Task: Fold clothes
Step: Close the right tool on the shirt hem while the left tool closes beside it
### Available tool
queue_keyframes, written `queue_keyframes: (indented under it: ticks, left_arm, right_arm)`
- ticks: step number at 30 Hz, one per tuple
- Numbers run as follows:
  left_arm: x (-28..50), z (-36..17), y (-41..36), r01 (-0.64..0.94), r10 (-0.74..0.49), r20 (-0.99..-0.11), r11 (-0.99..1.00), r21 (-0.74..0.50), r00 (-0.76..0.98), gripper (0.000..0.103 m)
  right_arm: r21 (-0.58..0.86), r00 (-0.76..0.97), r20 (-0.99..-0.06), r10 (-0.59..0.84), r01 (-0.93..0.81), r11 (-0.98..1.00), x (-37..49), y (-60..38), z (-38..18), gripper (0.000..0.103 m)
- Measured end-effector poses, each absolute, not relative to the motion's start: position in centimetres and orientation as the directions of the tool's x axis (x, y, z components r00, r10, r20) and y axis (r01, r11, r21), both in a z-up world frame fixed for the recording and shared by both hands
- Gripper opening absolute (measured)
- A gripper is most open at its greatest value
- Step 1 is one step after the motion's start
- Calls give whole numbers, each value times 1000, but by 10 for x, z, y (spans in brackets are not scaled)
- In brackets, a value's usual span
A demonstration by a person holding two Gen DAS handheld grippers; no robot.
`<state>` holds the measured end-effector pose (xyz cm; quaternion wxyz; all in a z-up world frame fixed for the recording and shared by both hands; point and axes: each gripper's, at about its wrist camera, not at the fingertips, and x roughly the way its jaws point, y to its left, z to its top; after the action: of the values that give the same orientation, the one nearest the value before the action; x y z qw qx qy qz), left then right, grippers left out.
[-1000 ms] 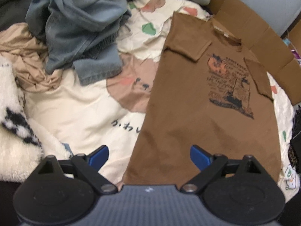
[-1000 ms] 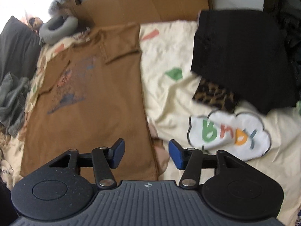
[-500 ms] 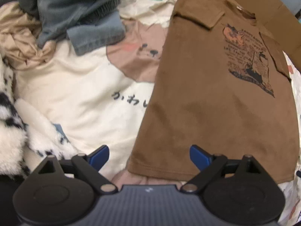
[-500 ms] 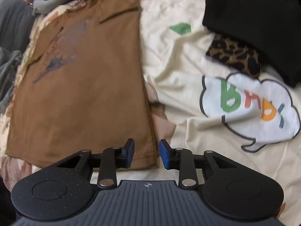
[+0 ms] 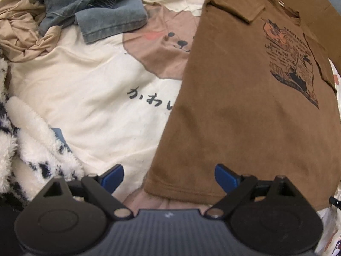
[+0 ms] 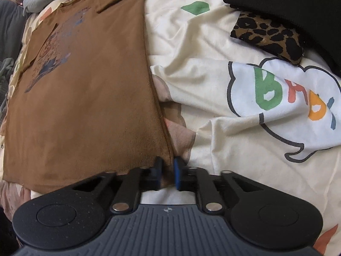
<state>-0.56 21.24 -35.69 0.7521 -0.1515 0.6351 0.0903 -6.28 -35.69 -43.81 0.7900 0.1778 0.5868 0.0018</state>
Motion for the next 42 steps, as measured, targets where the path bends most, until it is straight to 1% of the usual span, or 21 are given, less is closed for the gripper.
queue_keyframes:
  ticks: [1,3,8,10,13,19,21,23,27,29,31,35,40,42]
  left_arm:
    - [-6,-358,212,-324,-57,-982,939,-113,178,94]
    - [-6,-359,212,-317,-57,-983,942,-112,177,93]
    - [-10,-358,216,-315,-66,-977,940,-129,204,77]
    - [-12,-357,218,-316,-69,-974,939,-136,215,75]
    - [-16,-362,221,-324,-73,-977,936,-137,202,67]
    - [-28,-380,219,-310,-45,-981,945,-103,189,66]
    - [-31,-387,220,-310,-26,-983,947,-82,179,60]
    - [-32,-391,220,-303,-15,-982,950,-72,186,52]
    - [-33,-393,220,-270,0,-978,961,-58,210,41]
    - [-33,-394,220,-250,-3,-975,967,-59,222,30]
    - [-32,-397,222,-237,-10,-975,969,-64,223,24]
    - [-28,-401,222,-227,-21,-976,971,-72,218,22]
    - [-29,-401,220,-219,-37,-976,972,-85,215,24]
    - [-29,-401,221,-239,-44,-976,966,-96,215,25]
  right_arm:
    - [285,310,-926,215,203,937,-63,-358,-437,4]
    - [285,312,-926,215,201,937,-65,-358,-433,4]
    - [262,307,-932,193,200,944,-65,-358,-431,3]
    - [251,297,-938,181,218,943,-65,-358,-431,3]
    - [235,280,-946,162,252,939,-63,-358,-431,3]
    - [196,249,-959,134,245,950,-54,-353,-429,3]
    - [186,240,-962,128,241,953,-51,-351,-429,3]
    - [184,238,-963,126,243,952,-50,-350,-430,3]
    - [175,234,-965,117,247,953,-50,-345,-432,3]
    - [168,231,-967,110,249,954,-48,-342,-435,3]
    - [167,229,-967,110,250,954,-43,-339,-437,3]
    - [182,227,-966,120,274,945,-42,-342,-438,3]
    - [203,246,-960,131,296,933,-44,-346,-441,3]
    - [210,255,-958,134,302,930,-47,-348,-442,4]
